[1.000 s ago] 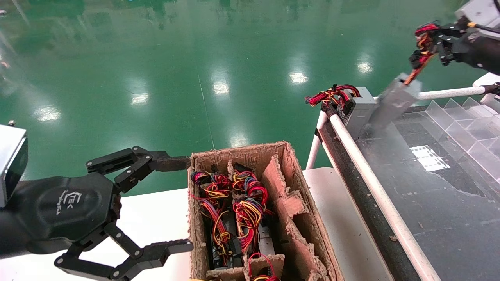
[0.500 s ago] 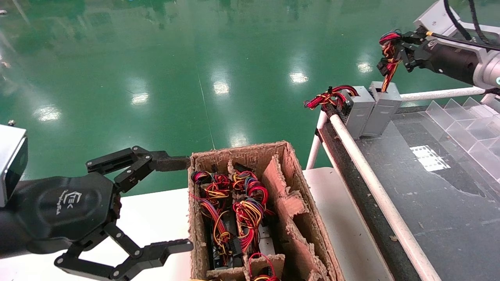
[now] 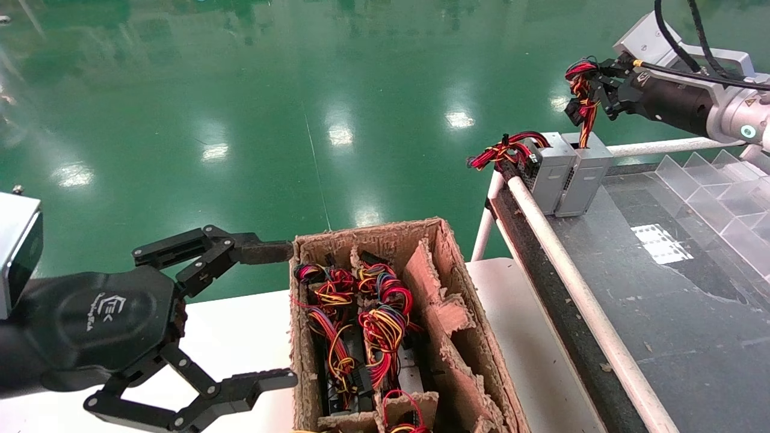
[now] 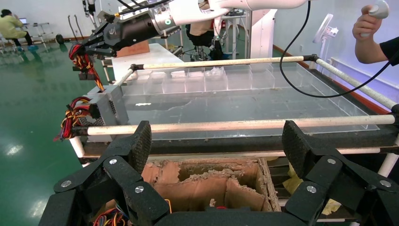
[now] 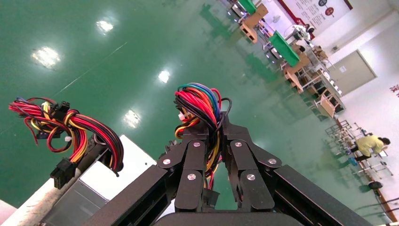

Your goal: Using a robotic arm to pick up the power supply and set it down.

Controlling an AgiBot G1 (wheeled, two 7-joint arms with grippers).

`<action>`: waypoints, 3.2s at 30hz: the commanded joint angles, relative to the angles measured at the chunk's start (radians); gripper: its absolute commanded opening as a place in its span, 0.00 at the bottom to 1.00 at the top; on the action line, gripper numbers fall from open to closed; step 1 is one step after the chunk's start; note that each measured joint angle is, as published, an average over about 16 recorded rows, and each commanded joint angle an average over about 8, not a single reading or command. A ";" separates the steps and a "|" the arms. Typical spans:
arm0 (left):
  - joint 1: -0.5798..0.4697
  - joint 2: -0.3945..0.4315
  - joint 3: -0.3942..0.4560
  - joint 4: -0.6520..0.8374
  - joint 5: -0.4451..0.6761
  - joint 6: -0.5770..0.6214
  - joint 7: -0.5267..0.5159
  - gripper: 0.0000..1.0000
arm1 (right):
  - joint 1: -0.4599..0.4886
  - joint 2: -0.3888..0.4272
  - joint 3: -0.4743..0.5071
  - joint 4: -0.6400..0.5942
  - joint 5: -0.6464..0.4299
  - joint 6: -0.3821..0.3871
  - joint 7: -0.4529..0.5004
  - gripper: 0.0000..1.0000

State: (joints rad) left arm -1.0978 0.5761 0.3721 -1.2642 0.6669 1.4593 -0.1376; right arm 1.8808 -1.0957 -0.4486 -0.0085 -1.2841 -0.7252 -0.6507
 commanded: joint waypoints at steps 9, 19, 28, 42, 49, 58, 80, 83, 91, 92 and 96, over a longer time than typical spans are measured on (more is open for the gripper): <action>0.000 0.000 0.000 0.000 0.000 0.000 0.000 1.00 | 0.000 0.000 -0.003 0.001 -0.004 0.001 0.012 1.00; 0.000 0.000 0.000 0.000 0.000 0.000 0.000 1.00 | 0.013 0.012 -0.004 0.003 -0.005 -0.016 0.029 1.00; 0.000 0.000 0.000 0.000 0.000 0.000 0.000 1.00 | 0.031 0.010 -0.017 -0.034 -0.025 -0.056 0.115 1.00; 0.000 0.000 0.000 0.000 0.000 0.000 0.000 1.00 | 0.048 0.009 -0.076 -0.063 -0.113 -0.092 0.331 1.00; 0.000 0.000 0.000 0.000 0.000 0.000 0.000 1.00 | 0.056 0.049 -0.024 -0.043 -0.040 -0.133 0.426 1.00; 0.000 0.000 0.000 0.000 0.000 0.000 0.000 1.00 | 0.010 0.097 0.031 0.034 0.056 -0.195 0.494 1.00; 0.000 0.000 0.001 0.001 -0.001 0.000 0.000 1.00 | -0.304 0.246 0.084 0.518 0.248 -0.416 0.626 1.00; 0.000 0.000 0.001 0.001 -0.001 0.000 0.001 1.00 | -0.347 0.267 0.092 0.584 0.274 -0.447 0.645 1.00; 0.000 0.000 0.001 0.001 -0.001 0.000 0.001 1.00 | -0.462 0.321 0.111 0.761 0.344 -0.527 0.693 1.00; 0.000 0.000 0.001 0.001 -0.001 0.000 0.001 1.00 | -0.476 0.328 0.113 0.784 0.352 -0.538 0.699 1.00; 0.000 0.000 0.001 0.001 -0.001 0.000 0.001 1.00 | -0.534 0.355 0.123 0.872 0.387 -0.578 0.723 1.00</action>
State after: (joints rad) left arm -1.0980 0.5759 0.3729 -1.2637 0.6663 1.4590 -0.1370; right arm 1.3614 -0.7472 -0.3280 0.8420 -0.9052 -1.2935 0.0667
